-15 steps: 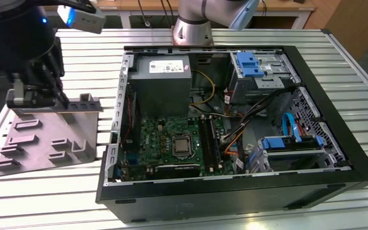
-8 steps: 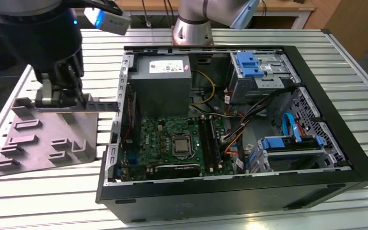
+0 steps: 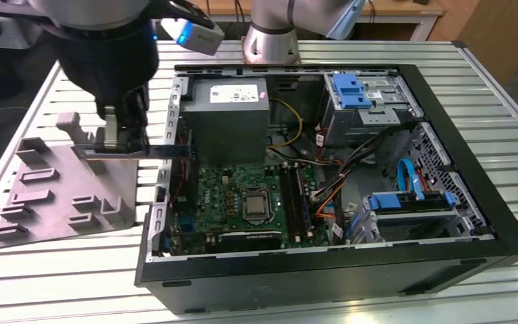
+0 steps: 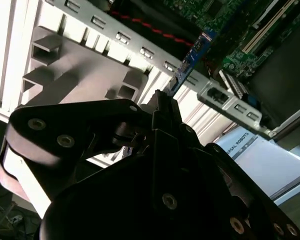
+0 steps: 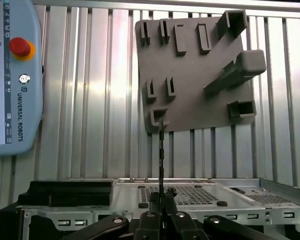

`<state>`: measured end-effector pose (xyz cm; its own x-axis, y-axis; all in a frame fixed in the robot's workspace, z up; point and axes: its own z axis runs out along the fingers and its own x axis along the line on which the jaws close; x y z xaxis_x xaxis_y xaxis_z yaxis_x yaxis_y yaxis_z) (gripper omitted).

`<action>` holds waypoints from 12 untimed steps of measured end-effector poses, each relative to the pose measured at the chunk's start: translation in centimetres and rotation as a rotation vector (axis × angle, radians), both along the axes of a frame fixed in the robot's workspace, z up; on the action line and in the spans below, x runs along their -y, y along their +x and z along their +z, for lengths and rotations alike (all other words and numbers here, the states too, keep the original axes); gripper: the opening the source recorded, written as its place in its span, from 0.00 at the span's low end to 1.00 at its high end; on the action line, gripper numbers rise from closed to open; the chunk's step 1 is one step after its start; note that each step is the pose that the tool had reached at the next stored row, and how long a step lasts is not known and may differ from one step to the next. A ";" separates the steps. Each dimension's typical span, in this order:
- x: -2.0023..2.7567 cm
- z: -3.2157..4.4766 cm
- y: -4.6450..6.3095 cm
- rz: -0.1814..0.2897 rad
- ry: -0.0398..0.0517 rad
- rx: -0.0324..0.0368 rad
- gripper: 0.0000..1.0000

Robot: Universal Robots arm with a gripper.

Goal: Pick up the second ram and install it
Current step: 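Pick up the second ram and move it above second insertion slot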

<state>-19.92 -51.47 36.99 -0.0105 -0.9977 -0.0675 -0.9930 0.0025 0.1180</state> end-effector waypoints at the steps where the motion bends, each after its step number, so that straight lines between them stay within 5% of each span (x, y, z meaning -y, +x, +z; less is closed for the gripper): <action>1: 0.00 -0.08 0.4 0.000 0.0008 -0.0037 0.14; 3: 0.00 -0.21 1.2 0.000 0.0075 -0.0092 0.14; 8: -0.01 -0.38 2.7 0.000 0.0482 -0.0167 0.14; 12: 0.00 -0.59 4.5 0.001 0.0497 -0.0279 0.14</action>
<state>-15.40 -51.47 36.40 -0.0121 -0.9931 -0.1167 -0.9893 -0.0050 0.1455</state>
